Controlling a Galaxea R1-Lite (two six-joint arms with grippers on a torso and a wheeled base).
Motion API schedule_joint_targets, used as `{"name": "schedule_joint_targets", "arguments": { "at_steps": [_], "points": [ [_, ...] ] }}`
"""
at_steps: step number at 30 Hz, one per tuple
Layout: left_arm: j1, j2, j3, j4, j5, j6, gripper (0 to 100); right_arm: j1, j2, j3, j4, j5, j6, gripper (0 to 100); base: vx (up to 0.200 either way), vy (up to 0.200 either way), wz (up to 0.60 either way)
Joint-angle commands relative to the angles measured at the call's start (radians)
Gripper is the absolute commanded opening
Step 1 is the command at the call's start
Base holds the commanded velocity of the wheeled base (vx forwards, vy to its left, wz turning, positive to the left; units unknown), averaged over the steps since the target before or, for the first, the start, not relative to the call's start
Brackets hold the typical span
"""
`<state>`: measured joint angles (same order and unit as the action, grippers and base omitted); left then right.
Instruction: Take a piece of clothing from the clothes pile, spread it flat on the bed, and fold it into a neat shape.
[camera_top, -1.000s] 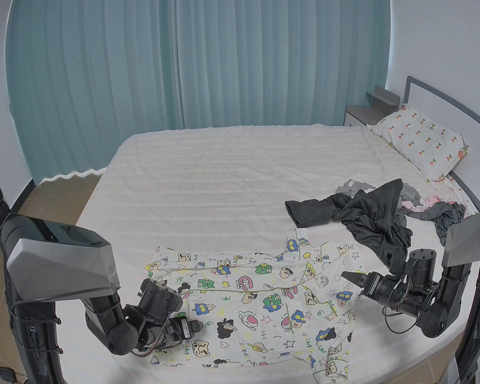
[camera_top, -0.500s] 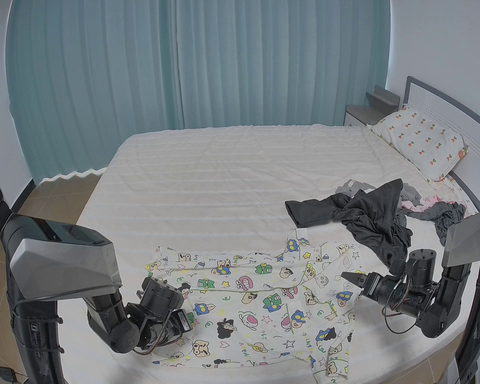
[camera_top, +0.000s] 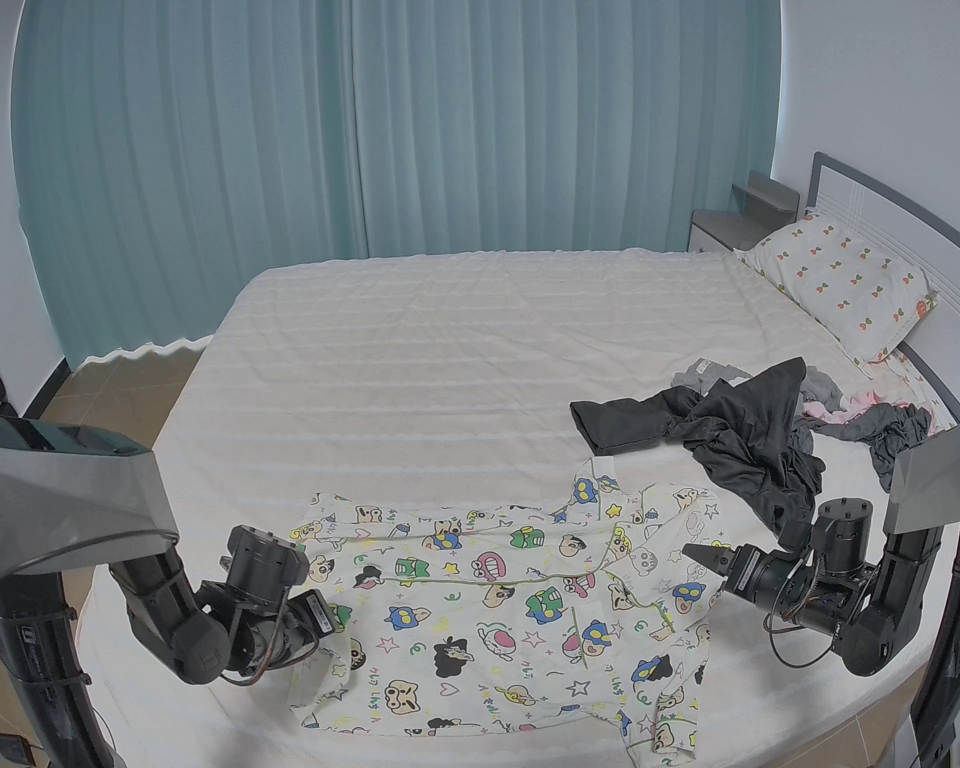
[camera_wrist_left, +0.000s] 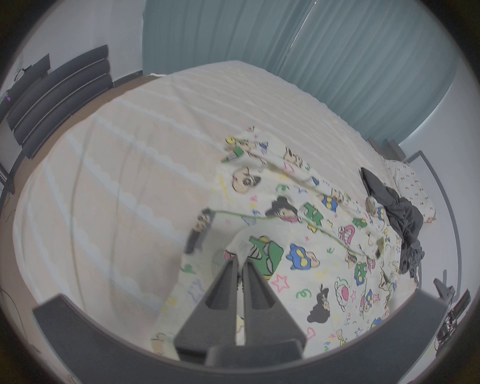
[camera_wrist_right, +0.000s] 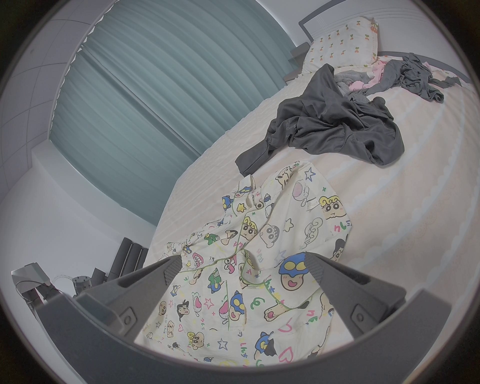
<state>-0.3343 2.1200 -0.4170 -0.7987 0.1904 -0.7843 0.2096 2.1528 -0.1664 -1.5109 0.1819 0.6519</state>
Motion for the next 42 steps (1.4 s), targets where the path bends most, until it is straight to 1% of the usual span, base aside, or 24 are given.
{"name": "schedule_joint_targets", "arguments": {
  "at_steps": [1, 2, 3, 5, 7, 16, 17, 22, 23, 30, 31, 34, 36, 38, 39, 40, 42],
  "points": [
    [0.083, -0.054, 0.018, -0.004, -0.003, 0.045, 0, 0.001, -0.001, -0.001, 0.0, 0.001, 0.0, 100, 0.0, 0.0, 0.0],
    [0.109, -0.049, 0.018, -0.013, -0.006, 0.053, 0, 0.001, 0.001, 0.001, 0.0, 0.001, 0.0, 100, 0.0, 0.0, 0.0],
    [0.109, -0.049, 0.018, -0.013, -0.006, 0.053, 0, 0.001, 0.001, 0.001, 0.0, 0.001, 0.0, 100, 0.0, 0.0, 0.0],
    [0.133, -0.041, 0.017, -0.037, -0.019, 0.063, 0, 0.001, 0.001, 0.001, 0.0, 0.001, 0.0, 100, 0.0, 0.0, 0.0],
    [0.152, -0.034, 0.018, -0.063, -0.035, 0.089, 0, 0.001, 0.001, -0.001, 0.0, 0.001, 0.0, 100, 0.0, 0.0, 0.0],
    [0.169, 0.083, 0.006, -0.172, -0.045, 0.158, 0, 0.001, -0.001, 0.001, 0.0, 0.001, 0.0, 100, 0.0, 0.0, 0.0],
    [0.173, 0.106, 0.004, -0.192, -0.045, 0.177, 0, 0.001, -0.001, 0.001, 0.0, 0.001, 0.0, 100, 0.0, 0.0, 0.0],
    [0.19, 0.15, -0.003, -0.238, -0.048, 0.189, 0, -0.001, 0.001, -0.001, 0.0, 0.001, 0.0, 100, 0.0, 0.0, 0.0],
    [0.195, 0.152, -0.003, -0.238, -0.054, 0.195, 100, -0.001, 0.001, 0.001, 0.0, 0.001, 0.0, 100, 0.0, 0.0, 0.0],
    [0.207, 0.147, 0.004, -0.238, -0.101, 0.175, 100, 0.001, 0.002, 0.005, 0.0, 0.001, 0.0, 100, 0.0, 0.0, 0.0],
    [0.222, 0.127, 0.02, -0.24, -0.152, 0.151, 100, 0.001, 0.002, 0.005, 0.0, 0.001, -0.002, 100, 0.0, 0.0, 0.0],
    [0.251, 0.032, 0.063, -0.237, -0.21, 0.123, 100, 0.001, 0.001, 0.007, 0.0, 0.001, 0.0, 100, 0.0, 0.0, 0.0],
    [0.254, -0.035, 0.112, -0.238, -0.275, 0.094, 100, 0.002, -0.002, 0.007, 0.0, 0.001, -0.002, 100, 0.0, 0.0, 0.0],
    [0.254, -0.115, 0.159, -0.24, -0.353, 0.036, 100, 0.005, -0.014, 0.007, -0.002, -0.001, -0.002, 100, 0.0, 0.0, 0.0],
    [0.254, -0.115, 0.159, -0.24, -0.353, 0.036, 100, 0.005, -0.014, 0.007, -0.002, -0.001, -0.002, 100, 0.0, 0.0, 0.0],
    [0.254, -0.172, 0.176, -0.238, -0.408, -0.02, 100, 0.007, -0.03, 0.008, -0.003, -0.001, -0.002, 100, 0.0, 0.0, 0.0],
    [0.254, -0.222, 0.182, -0.231, -0.437, -0.044, 100, 0.008, -0.04, 0.018, -0.006, -0.002, -0.002, 100, 0.0, 0.0, 0.0]
  ]
}}
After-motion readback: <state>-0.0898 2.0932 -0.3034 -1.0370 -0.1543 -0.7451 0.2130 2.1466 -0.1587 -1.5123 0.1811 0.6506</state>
